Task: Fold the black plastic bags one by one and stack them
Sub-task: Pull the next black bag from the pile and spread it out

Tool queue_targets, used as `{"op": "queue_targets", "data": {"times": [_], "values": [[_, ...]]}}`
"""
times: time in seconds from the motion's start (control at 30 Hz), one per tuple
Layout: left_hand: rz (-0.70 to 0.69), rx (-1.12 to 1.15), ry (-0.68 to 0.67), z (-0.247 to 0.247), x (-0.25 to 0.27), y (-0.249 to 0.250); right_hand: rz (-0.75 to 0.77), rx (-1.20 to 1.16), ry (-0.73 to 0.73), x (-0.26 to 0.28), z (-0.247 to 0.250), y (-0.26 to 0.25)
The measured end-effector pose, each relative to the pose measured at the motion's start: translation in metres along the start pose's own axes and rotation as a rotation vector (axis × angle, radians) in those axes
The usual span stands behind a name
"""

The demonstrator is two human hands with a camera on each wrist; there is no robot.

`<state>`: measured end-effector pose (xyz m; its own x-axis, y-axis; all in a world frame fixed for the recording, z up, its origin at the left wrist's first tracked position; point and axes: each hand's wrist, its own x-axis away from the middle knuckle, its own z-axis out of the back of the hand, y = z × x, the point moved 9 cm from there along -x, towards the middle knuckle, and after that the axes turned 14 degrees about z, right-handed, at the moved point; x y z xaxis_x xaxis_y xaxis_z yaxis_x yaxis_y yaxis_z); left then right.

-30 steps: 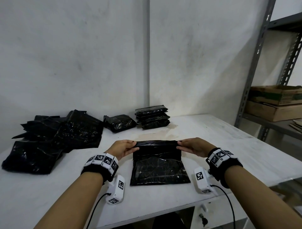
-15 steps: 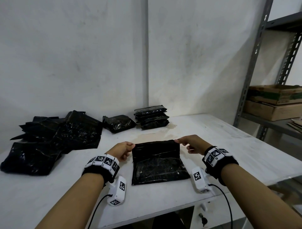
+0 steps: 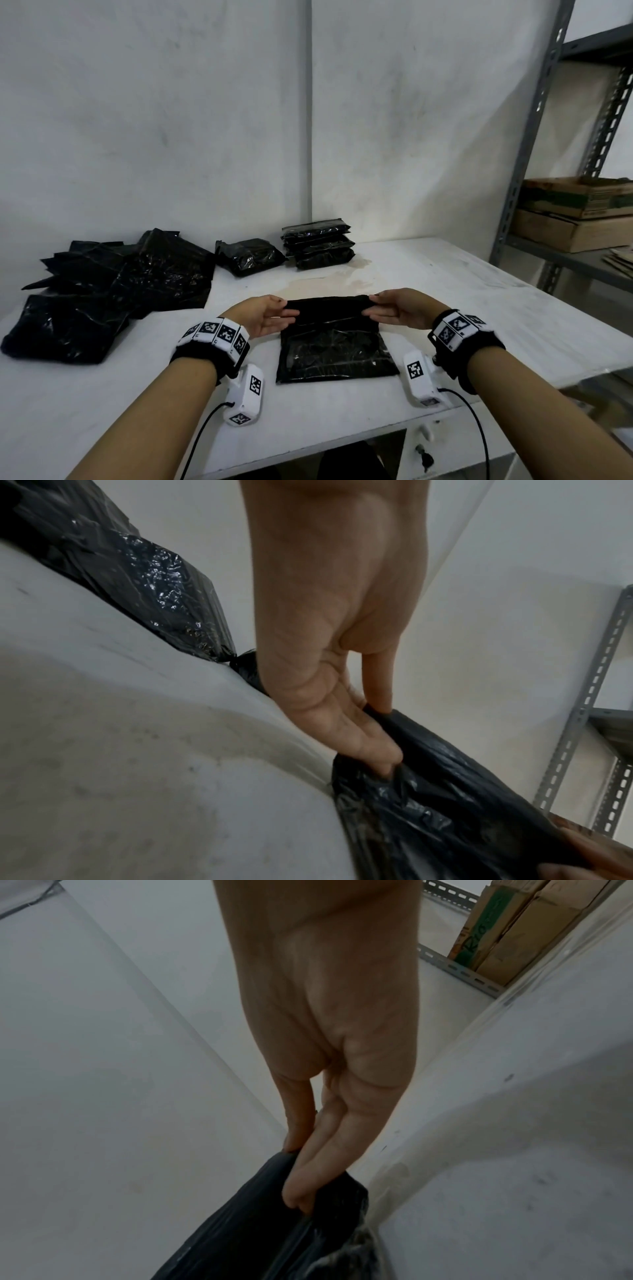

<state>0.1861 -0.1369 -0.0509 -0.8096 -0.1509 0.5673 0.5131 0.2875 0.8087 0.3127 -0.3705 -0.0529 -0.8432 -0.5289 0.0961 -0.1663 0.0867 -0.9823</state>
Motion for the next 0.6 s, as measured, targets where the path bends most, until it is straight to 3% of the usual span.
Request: {"op": "queue_targets", "data": {"times": [0.6], "values": [[0.090,-0.129,-0.013,0.002,-0.005,-0.006,-0.096,0.065,0.012,0.002,0.002,0.013]]}}
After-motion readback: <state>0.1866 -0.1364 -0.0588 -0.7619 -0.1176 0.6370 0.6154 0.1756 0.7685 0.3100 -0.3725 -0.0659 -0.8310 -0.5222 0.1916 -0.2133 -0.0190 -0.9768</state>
